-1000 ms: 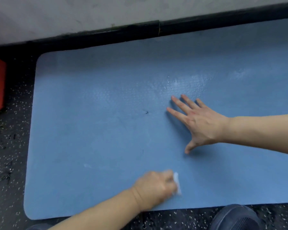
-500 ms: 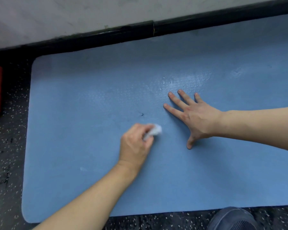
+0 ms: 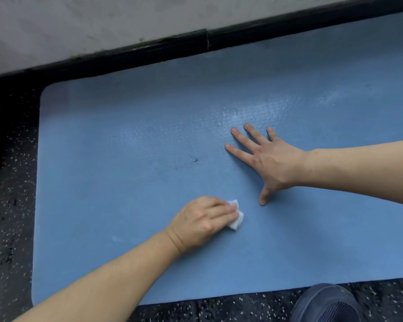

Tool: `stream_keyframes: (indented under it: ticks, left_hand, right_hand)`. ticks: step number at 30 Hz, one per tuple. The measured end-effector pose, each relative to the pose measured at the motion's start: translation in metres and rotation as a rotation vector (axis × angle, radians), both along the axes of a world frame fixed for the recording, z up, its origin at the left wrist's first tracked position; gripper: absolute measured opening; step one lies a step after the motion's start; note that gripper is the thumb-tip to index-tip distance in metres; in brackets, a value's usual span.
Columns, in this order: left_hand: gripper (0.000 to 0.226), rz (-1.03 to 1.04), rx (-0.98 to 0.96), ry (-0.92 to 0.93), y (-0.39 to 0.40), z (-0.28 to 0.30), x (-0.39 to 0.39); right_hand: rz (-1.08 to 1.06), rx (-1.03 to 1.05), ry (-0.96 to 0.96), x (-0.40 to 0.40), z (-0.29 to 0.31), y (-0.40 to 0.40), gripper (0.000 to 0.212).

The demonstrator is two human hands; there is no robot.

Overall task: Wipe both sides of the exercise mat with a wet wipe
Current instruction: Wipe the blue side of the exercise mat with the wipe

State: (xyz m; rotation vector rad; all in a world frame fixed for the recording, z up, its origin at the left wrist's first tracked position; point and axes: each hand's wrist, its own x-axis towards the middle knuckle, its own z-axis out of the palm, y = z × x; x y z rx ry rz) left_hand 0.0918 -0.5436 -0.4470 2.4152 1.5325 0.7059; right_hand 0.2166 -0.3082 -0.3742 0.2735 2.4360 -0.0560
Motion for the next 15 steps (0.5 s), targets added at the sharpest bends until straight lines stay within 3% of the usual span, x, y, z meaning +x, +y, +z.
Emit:
stream_keyframes:
  ticks: [5,12,15]
  left_hand:
    - [0.032,0.099,-0.09,0.019,-0.002,0.01,0.002]
    - [0.021,0.349,-0.17,-0.074,-0.009,0.006,0.005]
    - [0.012,0.2,-0.253,-0.065,-0.018,0.003,0.03]
  right_hand:
    - [0.0,0.004,-0.013,-0.001,-0.001,0.0,0.165]
    - [-0.001,0.009,-0.019,-0.001,-0.002,0.0,0.166]
    - [0.002,0.011,-0.027,-0.001,-0.002,0.0,0.166]
